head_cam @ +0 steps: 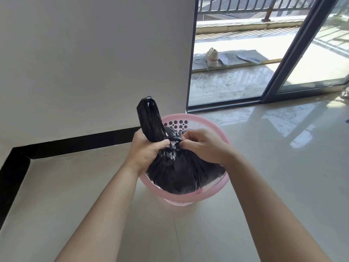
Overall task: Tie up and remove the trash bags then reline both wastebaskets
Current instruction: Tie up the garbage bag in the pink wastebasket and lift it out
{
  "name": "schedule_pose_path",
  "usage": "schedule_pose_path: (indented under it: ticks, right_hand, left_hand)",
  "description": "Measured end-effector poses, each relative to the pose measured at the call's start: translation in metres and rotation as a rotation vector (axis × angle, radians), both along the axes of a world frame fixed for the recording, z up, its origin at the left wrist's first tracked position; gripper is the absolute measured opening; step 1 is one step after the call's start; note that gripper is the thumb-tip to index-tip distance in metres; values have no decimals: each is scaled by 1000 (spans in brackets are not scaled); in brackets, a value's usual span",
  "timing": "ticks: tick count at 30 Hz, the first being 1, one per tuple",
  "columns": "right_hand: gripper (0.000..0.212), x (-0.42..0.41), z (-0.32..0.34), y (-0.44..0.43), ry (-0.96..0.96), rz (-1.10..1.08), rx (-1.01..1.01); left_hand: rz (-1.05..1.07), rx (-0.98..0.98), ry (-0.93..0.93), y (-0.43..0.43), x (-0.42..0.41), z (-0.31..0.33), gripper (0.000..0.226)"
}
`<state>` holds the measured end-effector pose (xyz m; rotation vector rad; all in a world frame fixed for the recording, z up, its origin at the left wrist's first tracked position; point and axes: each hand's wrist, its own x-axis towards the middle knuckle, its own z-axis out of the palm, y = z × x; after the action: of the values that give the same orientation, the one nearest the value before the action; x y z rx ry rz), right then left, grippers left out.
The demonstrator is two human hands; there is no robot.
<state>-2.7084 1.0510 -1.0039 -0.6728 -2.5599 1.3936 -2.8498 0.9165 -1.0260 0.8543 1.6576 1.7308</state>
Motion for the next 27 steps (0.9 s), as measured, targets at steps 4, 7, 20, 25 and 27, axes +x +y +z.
schedule_pose_path:
  ticks: [4, 7, 20, 25, 27]
  right_hand:
    - [21, 0, 4, 1, 88, 8, -35]
    - [22, 0, 6, -1, 120, -28, -42]
    - [13, 3, 5, -2, 163, -222, 136]
    - [10, 5, 8, -4, 108, -128, 132]
    - [9, 6, 5, 1, 93, -107, 104]
  left_hand:
    - [192, -64, 182, 7, 12, -1, 28]
    - [97, -23, 134, 4, 13, 0, 23]
    - [70, 76, -682, 7, 19, 11, 29]
    - [227, 75, -591, 14, 26, 9, 33]
    - [251, 69, -568, 16, 25, 6, 30]
